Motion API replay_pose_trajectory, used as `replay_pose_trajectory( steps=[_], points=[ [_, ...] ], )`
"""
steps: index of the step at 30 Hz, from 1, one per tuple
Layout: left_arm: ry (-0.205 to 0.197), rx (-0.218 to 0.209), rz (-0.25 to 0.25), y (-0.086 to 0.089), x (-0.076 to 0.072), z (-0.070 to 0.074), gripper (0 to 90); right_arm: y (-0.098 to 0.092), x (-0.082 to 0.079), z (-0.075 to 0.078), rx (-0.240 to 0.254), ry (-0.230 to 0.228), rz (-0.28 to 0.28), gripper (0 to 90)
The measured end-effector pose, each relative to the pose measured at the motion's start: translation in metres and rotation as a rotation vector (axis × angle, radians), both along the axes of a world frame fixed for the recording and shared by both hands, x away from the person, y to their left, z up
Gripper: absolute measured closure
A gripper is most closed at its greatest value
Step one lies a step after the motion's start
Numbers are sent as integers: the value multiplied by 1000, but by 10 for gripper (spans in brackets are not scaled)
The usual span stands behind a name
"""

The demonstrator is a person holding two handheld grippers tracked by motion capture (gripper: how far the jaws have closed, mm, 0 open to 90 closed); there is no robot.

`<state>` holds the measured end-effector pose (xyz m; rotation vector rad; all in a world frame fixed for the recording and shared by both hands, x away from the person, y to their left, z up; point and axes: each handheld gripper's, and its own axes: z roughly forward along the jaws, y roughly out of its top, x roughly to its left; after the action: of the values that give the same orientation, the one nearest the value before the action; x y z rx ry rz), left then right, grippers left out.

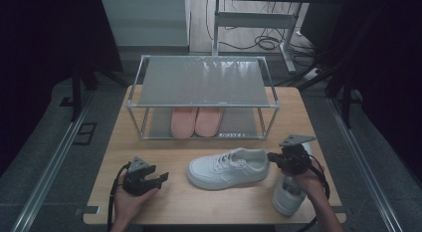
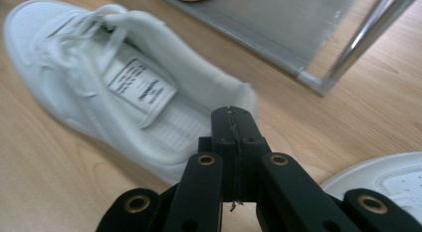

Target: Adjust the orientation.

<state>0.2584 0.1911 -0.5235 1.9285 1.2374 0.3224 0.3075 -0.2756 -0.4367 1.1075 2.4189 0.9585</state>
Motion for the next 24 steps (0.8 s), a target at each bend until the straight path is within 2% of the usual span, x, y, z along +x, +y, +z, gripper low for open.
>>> replay_pose_trajectory(
  steps=[2, 4, 6, 7, 10, 15, 19, 24],
  points=[
    [0, 1, -1, -1, 0, 0, 390, 2, -6, 1, 14, 2, 25, 900],
    [0, 2, -2, -1, 0, 0, 390, 9, -12, 0, 43, 35, 83, 900],
    [-1, 1, 0, 0, 0, 0, 391, 18, -16, -2, 18, 7, 87, 900],
    [0, 1, 1, 1, 0, 0, 390, 19, -16, -2, 30, 2, 90, 900],
    [-2, -2, 5, 2, 0, 1, 391, 15, -11, 3, 56, -19, 63, 900],
    [-1, 0, 5, 2, 0, 0, 391, 3, 3, 11, 55, -48, -21, 900],
    [-2, -1, 4, 2, 0, 0, 391, -6, 18, 10, 52, -30, -75, 900],
    [-1, 0, 4, 2, 0, 0, 391, -7, 28, 4, 39, -12, -94, 900]
  ],
)
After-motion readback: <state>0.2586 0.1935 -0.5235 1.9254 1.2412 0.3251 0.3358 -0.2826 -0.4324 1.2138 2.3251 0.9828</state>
